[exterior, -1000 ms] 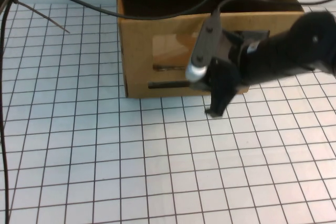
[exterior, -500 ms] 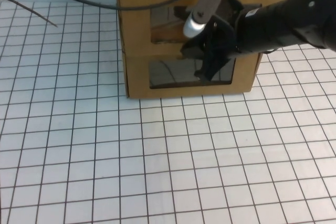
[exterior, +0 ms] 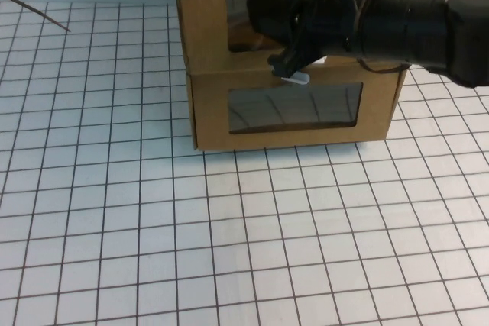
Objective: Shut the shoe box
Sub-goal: Close the shoe box with your right arm
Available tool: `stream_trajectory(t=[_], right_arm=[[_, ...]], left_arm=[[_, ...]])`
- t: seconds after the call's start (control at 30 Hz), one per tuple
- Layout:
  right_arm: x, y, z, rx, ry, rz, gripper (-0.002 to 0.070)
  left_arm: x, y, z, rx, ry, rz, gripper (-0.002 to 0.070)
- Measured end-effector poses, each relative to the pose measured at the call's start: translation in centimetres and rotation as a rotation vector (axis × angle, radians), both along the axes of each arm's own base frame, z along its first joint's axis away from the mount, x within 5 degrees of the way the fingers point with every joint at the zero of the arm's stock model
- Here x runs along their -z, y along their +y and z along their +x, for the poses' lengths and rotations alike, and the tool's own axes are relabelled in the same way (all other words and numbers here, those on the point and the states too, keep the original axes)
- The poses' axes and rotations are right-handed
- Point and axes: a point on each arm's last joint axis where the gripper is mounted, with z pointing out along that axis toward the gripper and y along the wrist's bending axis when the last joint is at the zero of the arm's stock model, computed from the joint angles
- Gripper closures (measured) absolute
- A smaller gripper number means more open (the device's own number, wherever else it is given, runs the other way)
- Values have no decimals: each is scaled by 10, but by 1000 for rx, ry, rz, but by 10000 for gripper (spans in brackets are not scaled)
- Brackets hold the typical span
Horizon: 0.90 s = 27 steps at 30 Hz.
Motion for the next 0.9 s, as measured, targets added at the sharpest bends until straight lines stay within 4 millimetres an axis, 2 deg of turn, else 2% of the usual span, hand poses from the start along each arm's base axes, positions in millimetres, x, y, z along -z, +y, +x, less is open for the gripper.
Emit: stream_trajectory(t=[0.13,0.3,0.6,0.77,0.9], right_arm=[[23,5,9,-25,29,-60,689],[55,8,15,-113,-21,-299,689],[69,21,0,-43,-248,-539,689],[69,29,-14,64,-360,-566,689],[65,36,-28,32,-378,-559,689]], left_arm=[[6,1,1,9,11,36,680],[13,1,2,23,30,67,680],[24,-2,8,22,53,58,680],[26,-2,11,8,53,41,680],[26,-2,13,-1,47,38,680]])
